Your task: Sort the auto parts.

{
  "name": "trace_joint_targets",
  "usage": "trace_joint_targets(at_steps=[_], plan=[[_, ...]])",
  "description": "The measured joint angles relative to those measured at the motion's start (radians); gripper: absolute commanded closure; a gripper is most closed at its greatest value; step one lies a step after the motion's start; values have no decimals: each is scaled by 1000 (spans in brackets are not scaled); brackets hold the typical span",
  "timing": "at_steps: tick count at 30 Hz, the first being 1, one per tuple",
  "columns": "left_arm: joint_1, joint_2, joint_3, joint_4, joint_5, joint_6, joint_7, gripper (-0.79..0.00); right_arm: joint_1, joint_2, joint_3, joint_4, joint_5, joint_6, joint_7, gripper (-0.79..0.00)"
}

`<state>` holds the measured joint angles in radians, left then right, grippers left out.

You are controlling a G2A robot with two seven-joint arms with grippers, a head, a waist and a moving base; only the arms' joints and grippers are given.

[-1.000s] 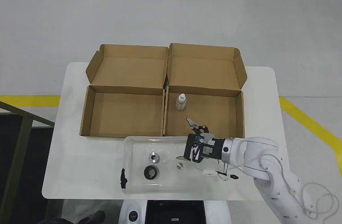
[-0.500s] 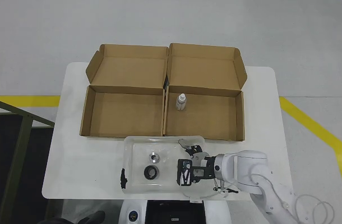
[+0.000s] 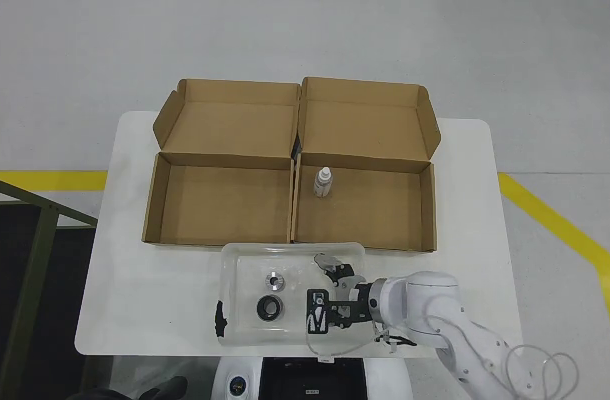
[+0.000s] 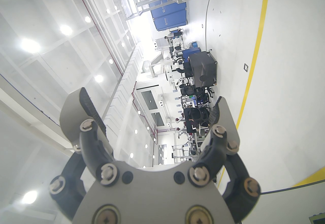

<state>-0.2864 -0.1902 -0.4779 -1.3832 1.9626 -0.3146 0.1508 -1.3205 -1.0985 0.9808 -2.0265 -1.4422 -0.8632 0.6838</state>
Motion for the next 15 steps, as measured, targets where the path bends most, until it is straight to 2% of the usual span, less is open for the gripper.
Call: trace_joint_targets(at_steps=[6, 8, 12, 15], plan=[[0, 0, 0, 0, 0, 0, 0, -785, 2, 3, -16, 0, -24, -4, 26, -576], [0, 0, 0, 0, 0, 0, 0, -785, 4, 4, -25, 4, -29, -9, 35, -499], [0, 0, 0, 0, 0, 0, 0, -785, 12, 3, -46, 14, -36, -7, 48, -489], [0, 0, 0, 0, 0, 0, 0, -785, 21, 1, -61, 23, -50, -2, 63, -388]])
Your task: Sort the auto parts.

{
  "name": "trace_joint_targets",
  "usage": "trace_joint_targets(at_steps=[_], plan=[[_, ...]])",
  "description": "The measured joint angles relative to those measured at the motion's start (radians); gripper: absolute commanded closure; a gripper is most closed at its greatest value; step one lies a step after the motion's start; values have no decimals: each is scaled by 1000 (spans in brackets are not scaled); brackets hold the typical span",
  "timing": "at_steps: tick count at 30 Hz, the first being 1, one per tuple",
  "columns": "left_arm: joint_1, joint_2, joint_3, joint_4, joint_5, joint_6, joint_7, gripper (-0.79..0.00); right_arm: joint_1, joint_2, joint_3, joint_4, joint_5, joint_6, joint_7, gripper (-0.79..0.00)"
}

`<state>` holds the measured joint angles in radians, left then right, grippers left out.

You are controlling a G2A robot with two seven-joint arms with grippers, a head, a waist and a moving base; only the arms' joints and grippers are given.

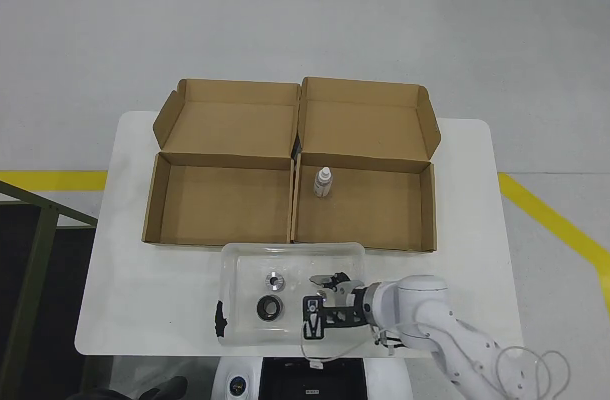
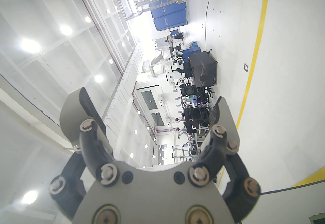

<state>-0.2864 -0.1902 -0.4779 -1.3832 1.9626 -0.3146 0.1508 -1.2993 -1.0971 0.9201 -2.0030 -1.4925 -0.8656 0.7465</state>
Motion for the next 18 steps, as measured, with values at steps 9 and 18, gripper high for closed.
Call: trace_joint_targets(at_steps=[9, 18], plan=[[0, 0, 0, 0, 0, 0, 0, -785, 17, -2, -29, 18, -23, 14, 30, -292], [0, 0, 0, 0, 0, 0, 0, -785, 21, -1, -40, 16, -8, 14, 19, 0]])
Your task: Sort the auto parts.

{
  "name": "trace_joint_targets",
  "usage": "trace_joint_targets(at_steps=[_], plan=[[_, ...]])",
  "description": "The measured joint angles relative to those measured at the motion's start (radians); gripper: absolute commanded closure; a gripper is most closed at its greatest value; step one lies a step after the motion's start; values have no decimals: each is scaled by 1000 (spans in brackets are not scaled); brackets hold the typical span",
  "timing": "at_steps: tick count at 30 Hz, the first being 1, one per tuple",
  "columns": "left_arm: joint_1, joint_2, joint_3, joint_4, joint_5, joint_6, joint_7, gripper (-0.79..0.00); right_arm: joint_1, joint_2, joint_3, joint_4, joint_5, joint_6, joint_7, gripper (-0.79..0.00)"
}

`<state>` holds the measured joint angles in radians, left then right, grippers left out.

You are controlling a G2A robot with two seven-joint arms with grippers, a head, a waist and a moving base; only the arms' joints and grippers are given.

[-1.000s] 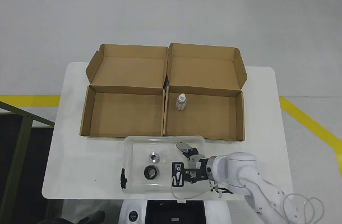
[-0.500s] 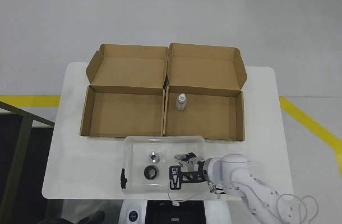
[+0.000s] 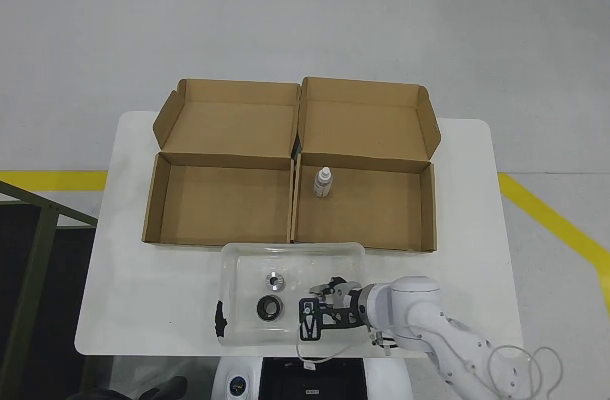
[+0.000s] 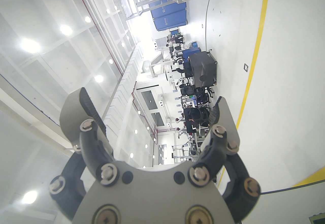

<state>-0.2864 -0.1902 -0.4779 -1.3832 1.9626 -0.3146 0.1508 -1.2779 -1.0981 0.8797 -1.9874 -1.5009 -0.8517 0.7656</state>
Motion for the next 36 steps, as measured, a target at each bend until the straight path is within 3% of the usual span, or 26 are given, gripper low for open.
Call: trace_joint_targets(at_steps=[9, 36], plan=[[0, 0, 0, 0, 0, 0, 0, -785, 2, 5, 23, -42, 28, 6, -89, 0], [0, 0, 0, 0, 0, 0, 0, -785, 1, 12, 140, -30, 97, 123, -576, 0]])
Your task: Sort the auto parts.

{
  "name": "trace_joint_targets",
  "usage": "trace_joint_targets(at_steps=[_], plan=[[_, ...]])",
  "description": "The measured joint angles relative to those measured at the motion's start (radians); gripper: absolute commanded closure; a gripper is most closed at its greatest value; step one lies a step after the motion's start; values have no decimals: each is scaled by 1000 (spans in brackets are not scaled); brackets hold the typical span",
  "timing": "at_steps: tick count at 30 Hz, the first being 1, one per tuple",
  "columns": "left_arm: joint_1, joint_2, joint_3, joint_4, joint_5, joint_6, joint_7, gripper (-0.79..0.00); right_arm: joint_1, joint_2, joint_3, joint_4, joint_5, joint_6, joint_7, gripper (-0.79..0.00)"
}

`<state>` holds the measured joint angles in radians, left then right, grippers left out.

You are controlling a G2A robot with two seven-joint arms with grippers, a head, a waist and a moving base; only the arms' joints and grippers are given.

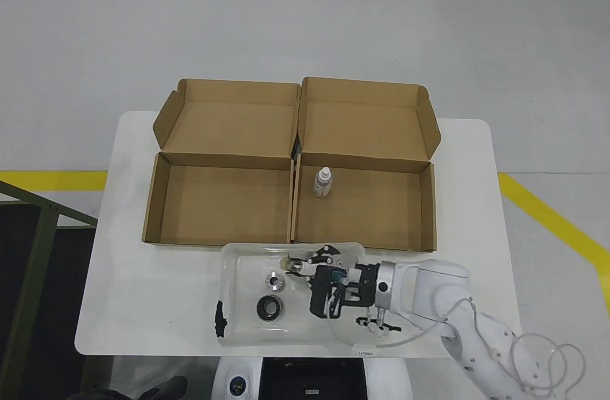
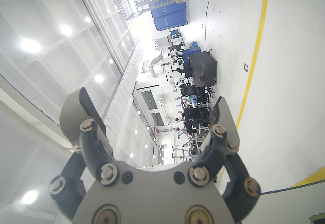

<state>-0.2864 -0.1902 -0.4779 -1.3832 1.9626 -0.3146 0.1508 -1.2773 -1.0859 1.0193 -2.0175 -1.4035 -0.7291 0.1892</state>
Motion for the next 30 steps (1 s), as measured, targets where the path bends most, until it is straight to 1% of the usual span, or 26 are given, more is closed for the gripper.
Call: trace_joint_targets(at_steps=[8, 13, 30], plan=[[0, 0, 0, 0, 0, 0, 0, -785, -10, 6, 75, -2, 47, 27, -85, 0], [0, 0, 0, 0, 0, 0, 0, -785, -13, 9, 115, -8, 74, 26, -129, 0], [0, 0, 0, 0, 0, 0, 0, -785, 11, 9, 158, 1, 113, 33, -199, 0]])
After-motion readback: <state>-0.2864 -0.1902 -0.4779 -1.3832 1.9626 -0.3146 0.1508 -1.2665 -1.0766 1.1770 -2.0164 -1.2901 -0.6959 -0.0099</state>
